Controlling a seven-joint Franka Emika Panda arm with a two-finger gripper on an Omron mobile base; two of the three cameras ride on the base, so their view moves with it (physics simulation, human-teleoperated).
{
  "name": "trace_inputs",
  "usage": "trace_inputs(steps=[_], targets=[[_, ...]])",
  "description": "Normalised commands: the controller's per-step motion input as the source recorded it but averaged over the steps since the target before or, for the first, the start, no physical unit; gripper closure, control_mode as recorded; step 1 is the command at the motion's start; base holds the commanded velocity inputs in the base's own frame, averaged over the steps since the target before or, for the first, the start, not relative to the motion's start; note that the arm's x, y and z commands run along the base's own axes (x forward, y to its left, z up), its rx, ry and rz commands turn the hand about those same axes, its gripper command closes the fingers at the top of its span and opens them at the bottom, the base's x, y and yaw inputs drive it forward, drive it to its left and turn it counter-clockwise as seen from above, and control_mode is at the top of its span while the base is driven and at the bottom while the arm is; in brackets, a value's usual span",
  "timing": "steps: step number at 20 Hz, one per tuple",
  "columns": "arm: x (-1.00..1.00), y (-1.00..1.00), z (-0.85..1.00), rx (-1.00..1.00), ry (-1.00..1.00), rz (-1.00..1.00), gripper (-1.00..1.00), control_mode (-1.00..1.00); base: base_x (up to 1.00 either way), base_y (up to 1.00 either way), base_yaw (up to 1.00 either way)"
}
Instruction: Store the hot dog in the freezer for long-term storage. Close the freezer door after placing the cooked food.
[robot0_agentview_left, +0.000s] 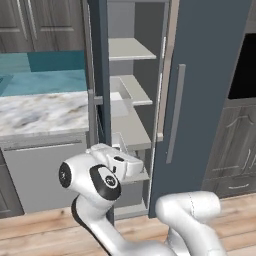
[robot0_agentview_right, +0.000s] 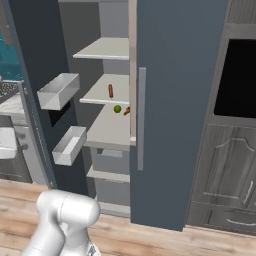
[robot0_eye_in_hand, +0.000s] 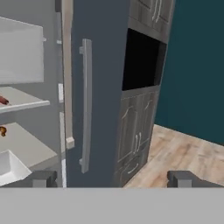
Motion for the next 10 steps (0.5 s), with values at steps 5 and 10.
trace_inputs(steps=[5, 10], targets=[[0.32, 0.30, 0.02, -0.08, 0.00, -0.01, -1.00, -1.00, 0.00, 0.00, 0.00], [0.30, 0.26, -0.01, 0.00, 0.00, -0.04, -1.00, -1.00, 0.00, 0.00, 0.00]])
